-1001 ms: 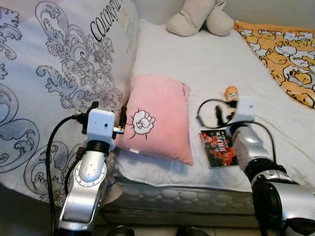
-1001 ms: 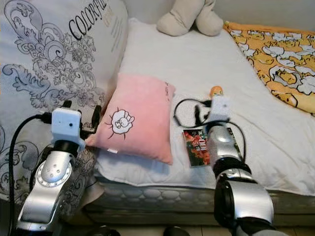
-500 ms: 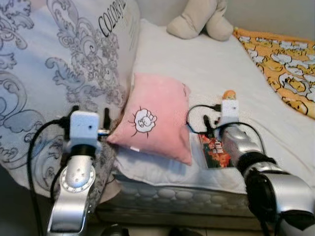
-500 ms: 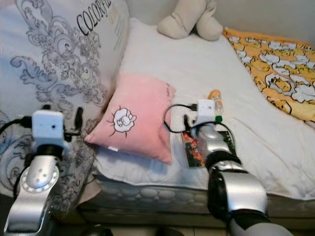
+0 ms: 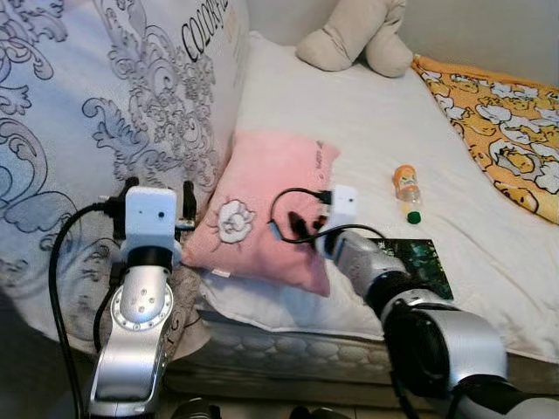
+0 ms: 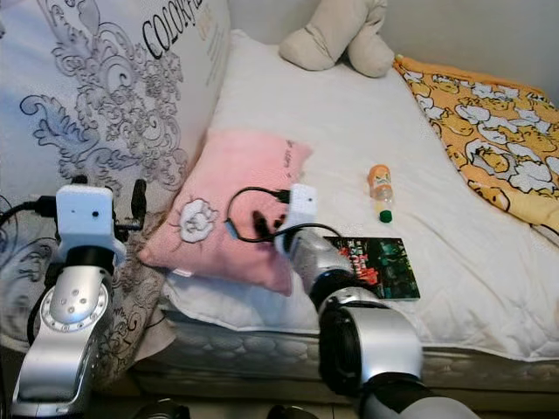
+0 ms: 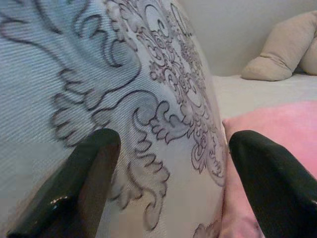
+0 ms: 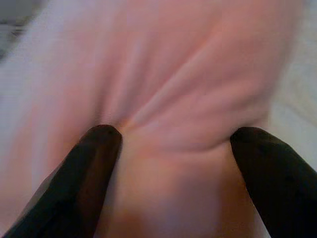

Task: Clean up the room

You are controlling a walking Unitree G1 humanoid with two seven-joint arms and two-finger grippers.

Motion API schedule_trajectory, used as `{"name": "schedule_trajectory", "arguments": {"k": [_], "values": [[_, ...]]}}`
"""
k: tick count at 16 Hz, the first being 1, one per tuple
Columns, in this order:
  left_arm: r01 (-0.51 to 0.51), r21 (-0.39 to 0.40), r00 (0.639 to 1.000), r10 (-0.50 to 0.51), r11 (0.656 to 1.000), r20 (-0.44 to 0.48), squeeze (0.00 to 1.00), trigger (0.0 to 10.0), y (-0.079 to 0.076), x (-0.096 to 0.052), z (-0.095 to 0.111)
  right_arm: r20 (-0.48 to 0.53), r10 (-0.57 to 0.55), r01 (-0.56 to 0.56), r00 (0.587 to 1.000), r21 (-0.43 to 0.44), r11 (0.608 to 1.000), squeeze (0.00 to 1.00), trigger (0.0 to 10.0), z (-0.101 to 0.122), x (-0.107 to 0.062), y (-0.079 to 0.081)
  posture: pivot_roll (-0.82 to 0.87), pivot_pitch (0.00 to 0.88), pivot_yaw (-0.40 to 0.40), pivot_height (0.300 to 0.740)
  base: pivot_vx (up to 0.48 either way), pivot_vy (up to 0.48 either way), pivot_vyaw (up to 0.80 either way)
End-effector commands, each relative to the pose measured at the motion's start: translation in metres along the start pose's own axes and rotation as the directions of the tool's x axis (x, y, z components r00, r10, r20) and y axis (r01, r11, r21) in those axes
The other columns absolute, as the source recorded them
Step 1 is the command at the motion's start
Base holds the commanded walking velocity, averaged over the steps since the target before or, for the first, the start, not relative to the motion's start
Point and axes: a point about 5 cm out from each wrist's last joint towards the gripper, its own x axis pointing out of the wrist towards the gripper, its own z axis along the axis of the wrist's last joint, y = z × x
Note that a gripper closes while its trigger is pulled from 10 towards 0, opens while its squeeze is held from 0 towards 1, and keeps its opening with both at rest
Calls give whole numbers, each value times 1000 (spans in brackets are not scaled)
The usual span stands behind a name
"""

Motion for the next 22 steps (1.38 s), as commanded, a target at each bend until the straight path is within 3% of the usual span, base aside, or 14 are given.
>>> {"name": "schedule_trajectory", "arguments": {"k": [1,3,5,6,7,9,13,15,19,21,22], "values": [[3,-2,1000,-3,1000,5,0,10000,-5,3,1,23,62,-61,998,-55,997,0,10000,9,3,13,183,0,-151,740,0,0,0],[4,-10,1000,-4,1000,17,0,10000,-7,10,3,74,257,-241,963,-177,954,0,10000,20,6,42,128,0,-135,740,0,0,0],[15,-27,1000,-14,1000,27,0,10000,-12,15,5,83,329,-300,941,-251,920,0,10000,23,3,44,109,0,-127,740,0,0,0],[35,-39,999,-33,999,42,0,10000,-17,19,8,127,287,-236,949,-314,920,0,10000,31,-1,28,77,0,-113,740,0,0,0],[42,-43,998,-40,998,47,0,10000,-19,21,9,142,272,-211,952,-340,916,0,10000,33,-2,23,68,0,-107,740,0,0,0],[79,-59,996,-75,995,52,0,10000,-25,27,9,288,181,-41,940,-430,902,0,10000,48,-16,-8,21,0,-82,740,0,0,0],[118,-74,993,-116,990,35,0,10000,-30,30,3,346,146,16,927,-424,905,0,10000,28,-42,-39,-30,0,-47,740,0,0,0],[161,-90,987,-158,983,39,0,10000,-40,30,4,366,99,54,925,-386,921,0,10000,21,-52,-52,-50,0,-29,740,0,0,0],[225,-74,973,-220,972,66,0,10000,-40,24,2,506,113,126,855,-415,901,0,10000,29,-84,-39,-75,0,-6,740,0,0,0],[242,-75,970,-238,967,56,0,10000,-33,18,-5,547,31,191,836,-343,920,0,10000,18,-102,-41,-85,0,0,740,0,0,0],[243,-71,969,-238,967,64,1000,10000,-32,18,-5,554,0,207,833,-311,928,1000,10000,14,-104,-44,-85,0,0,740,0,0,0]]}}
